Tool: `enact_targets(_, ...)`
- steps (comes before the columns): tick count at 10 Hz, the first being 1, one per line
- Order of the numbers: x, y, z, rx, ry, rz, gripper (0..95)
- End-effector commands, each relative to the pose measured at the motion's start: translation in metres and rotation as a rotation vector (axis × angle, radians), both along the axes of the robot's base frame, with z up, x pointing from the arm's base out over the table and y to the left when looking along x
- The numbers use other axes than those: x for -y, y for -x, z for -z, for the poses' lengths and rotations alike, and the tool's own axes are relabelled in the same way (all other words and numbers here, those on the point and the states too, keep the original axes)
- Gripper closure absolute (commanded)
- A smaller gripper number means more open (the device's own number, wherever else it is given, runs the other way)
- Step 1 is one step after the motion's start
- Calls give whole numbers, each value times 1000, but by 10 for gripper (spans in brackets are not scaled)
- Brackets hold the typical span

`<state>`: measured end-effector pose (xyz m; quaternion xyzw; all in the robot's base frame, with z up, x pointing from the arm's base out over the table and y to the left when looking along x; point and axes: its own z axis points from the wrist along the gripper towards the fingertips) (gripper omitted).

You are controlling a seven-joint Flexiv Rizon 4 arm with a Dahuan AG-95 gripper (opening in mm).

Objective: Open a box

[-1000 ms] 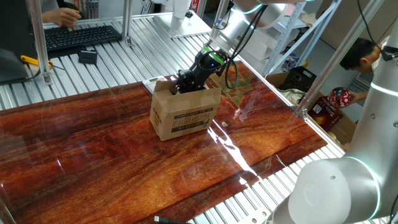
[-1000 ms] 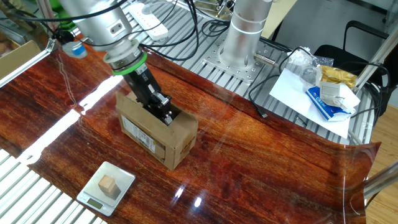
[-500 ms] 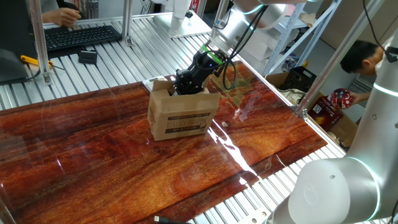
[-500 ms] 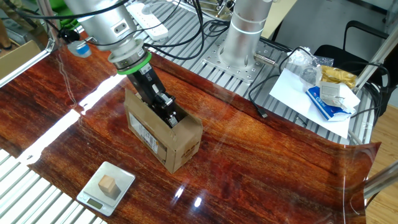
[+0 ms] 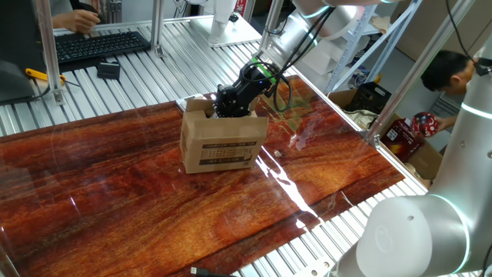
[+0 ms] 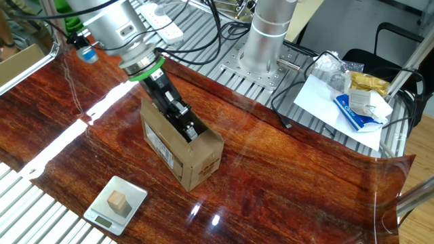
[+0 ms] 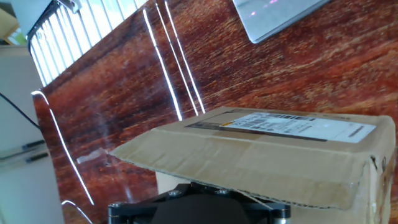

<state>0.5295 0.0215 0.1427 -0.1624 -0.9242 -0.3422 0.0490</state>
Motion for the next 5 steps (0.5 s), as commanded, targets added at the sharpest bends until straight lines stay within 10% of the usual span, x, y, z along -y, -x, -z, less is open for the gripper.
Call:
enact_targets(1,-3,0,-1,-8,-17,16,950)
enact_targets(5,-8,1,-5,-17,-40,52,950)
